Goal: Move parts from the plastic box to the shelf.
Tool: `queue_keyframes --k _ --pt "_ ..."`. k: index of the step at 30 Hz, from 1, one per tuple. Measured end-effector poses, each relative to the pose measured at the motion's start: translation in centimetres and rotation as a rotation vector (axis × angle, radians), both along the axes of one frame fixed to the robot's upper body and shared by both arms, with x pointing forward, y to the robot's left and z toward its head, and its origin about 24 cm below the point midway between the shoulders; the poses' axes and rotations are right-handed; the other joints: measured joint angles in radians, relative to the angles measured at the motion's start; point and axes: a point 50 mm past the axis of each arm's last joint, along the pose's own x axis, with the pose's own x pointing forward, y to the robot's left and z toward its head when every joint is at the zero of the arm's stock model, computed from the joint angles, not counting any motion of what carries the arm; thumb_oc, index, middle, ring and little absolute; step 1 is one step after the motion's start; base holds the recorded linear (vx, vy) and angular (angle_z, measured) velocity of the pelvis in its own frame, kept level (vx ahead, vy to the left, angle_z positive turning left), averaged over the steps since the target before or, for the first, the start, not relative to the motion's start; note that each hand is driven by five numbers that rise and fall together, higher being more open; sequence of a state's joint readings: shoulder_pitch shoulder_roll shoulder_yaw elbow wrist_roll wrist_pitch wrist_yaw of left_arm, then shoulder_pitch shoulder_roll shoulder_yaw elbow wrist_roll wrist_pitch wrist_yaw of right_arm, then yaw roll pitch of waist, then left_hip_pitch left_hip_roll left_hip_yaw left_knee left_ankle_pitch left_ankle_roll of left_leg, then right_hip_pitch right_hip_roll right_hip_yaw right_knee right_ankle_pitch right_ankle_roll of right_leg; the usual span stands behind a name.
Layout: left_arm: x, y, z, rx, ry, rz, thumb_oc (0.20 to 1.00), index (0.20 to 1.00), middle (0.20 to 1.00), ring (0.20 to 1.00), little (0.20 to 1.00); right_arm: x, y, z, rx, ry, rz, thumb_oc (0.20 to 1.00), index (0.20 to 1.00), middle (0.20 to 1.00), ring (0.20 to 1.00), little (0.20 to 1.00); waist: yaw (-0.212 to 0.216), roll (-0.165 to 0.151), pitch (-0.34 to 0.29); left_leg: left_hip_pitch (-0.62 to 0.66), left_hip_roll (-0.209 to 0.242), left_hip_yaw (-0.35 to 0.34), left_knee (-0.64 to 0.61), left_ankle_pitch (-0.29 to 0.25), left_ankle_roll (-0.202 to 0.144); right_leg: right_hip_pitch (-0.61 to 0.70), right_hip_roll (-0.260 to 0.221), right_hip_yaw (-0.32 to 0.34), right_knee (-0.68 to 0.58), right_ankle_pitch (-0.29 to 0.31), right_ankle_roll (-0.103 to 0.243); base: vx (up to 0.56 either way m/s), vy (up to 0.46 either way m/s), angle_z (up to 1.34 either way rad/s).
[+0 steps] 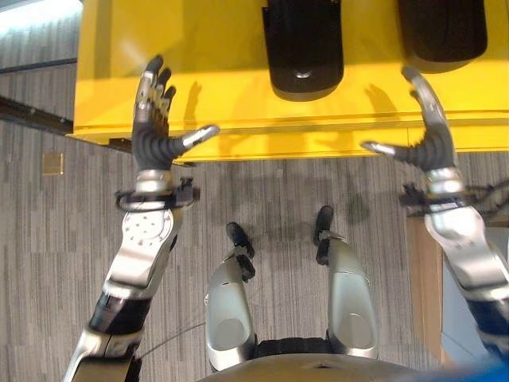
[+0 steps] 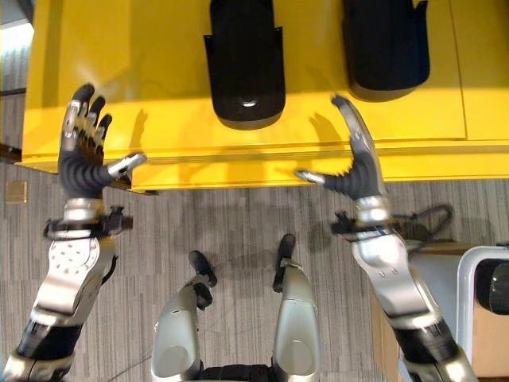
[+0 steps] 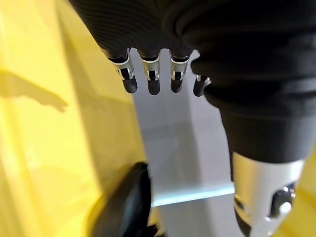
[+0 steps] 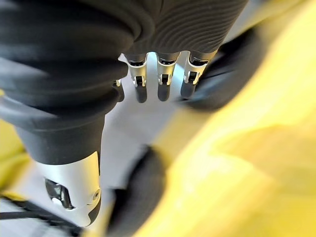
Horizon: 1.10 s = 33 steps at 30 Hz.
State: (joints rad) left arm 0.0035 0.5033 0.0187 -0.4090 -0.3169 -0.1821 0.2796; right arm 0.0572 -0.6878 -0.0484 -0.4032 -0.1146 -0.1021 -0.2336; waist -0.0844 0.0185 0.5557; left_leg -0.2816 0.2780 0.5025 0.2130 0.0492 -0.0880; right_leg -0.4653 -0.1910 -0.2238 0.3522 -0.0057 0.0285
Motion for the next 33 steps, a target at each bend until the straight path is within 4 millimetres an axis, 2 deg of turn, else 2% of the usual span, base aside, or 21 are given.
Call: queue_keyframes --k 2,4,6,9,14,16,22,24,28,33 --pt "-1.2 1.1 -1.7 -0.012 0.084 0.028 1.0 1.0 1.0 1.0 1.0 -1.5 -0.3 0.0 -0.049 -0.012 0.001 1.0 1.0 1.0 1.0 1.0 -0.023 0.0 0.0 0.036 0.001 0.012 -0.021 0.0 -0.006 0.025 0.008 0.004 -0.013 0.002 -0.004 0.02 0.02 -0.19" --pt "-1.6 1.4 -2.0 -0.008 0.097 0.021 1.0 1.0 1.0 1.0 1.0 -2.1 0.1 0.7 -0.123 -0.047 0.041 1.0 1.0 1.0 1.0 1.0 -0.028 0.0 0.0 0.06 0.001 0.015 -0.037 0.002 -0.011 0.044 0.015 0.006 -0.024 -0.001 0.0 -0.04 -0.012 -0.12" --pt "-1.7 1.4 -1.5 -0.019 0.056 0.001 1.0 1.0 1.0 1.0 1.0 -2.3 1.0 2.4 -0.318 -0.128 0.099 1.0 1.0 1.0 1.0 1.0 -0.03 0.001 0.0 0.067 0.0 0.014 -0.044 0.003 -0.012 0.056 0.018 0.002 -0.035 0.002 -0.003 -0.05 -0.028 0.0" --pt "-1.6 1.3 -1.1 0.016 0.046 -0.021 1.0 1.0 1.0 1.0 1.0 -1.9 1.8 3.6 -0.463 -0.173 0.161 1.0 1.0 1.0 1.0 1.0 -0.01 0.001 0.0 0.067 0.0 0.014 -0.041 0.003 -0.012 0.057 0.018 0.002 -0.035 0.006 -0.007 -0.05 -0.059 0.02" --pt "-0.7 0.6 0.5 0.076 0.012 -0.098 1.0 1.0 1.0 1.0 1.0 -0.8 4.5 4.8 -0.767 -0.144 0.327 1.0 1.0 1.0 1.0 1.0 0.036 0.001 0.0 0.05 0.004 -0.001 -0.032 0.003 -0.012 0.057 0.015 -0.015 -0.036 0.009 -0.01 -0.07 -0.102 0.08" --pt "-0.5 0.3 0.7 0.099 0.007 -0.127 1.0 1.0 1.0 1.0 1.0 -0.6 4.7 5.5 -0.829 -0.158 0.331 1.0 1.0 1.0 1.0 1.0 0.051 0.0 0.0 0.045 0.006 -0.018 -0.031 0.004 -0.013 0.065 0.015 -0.026 -0.039 0.007 -0.011 -0.07 -0.117 0.18" --pt "0.2 -0.3 1.3 0.119 -0.008 -0.164 1.0 1.0 1.0 1.0 1.0 0.7 6.3 8.6 -0.844 -0.256 0.33 1.0 1.0 1.0 1.0 1.0 0.087 -0.004 0.0 0.02 0.019 -0.052 -0.006 0.004 -0.014 0.079 0.017 -0.061 -0.041 0.008 -0.013 -0.02 -0.072 0.13" --pt "0.3 -0.3 1.4 0.121 -0.01 -0.167 1.0 1.0 1.0 1.0 1.0 0.9 6.6 8.9 -0.839 -0.245 0.343 1.0 1.0 1.0 1.0 1.0 0.099 -0.011 -0.001 0.019 0.021 -0.053 0.0 0.002 -0.014 0.082 0.017 -0.061 -0.041 0.008 -0.013 0.02 -0.035 0.06" --pt "0.5 -0.4 1.5 0.126 -0.004 -0.167 1.0 1.0 1.0 1.0 1.0 1.5 7.0 7.2 -0.825 -0.097 0.375 1.0 1.0 1.0 1.0 1.0 0.113 -0.027 0.0 0.019 0.019 -0.072 0.004 0.0 -0.013 0.097 0.015 -0.068 -0.047 0.008 -0.013 0.01 -0.019 0.09" --pt "0.6 -0.2 1.3 0.126 0.009 -0.16 1.0 1.0 1.0 1.0 1.0 2.0 6.9 6.4 -0.814 -0.013 0.356 1.0 1.0 1.0 1.0 1.0 0.12 -0.036 0.0 0.018 0.021 -0.073 0.004 -0.001 -0.014 0.097 0.015 -0.07 -0.046 0.007 -0.013 0.0 0.0 0.0"
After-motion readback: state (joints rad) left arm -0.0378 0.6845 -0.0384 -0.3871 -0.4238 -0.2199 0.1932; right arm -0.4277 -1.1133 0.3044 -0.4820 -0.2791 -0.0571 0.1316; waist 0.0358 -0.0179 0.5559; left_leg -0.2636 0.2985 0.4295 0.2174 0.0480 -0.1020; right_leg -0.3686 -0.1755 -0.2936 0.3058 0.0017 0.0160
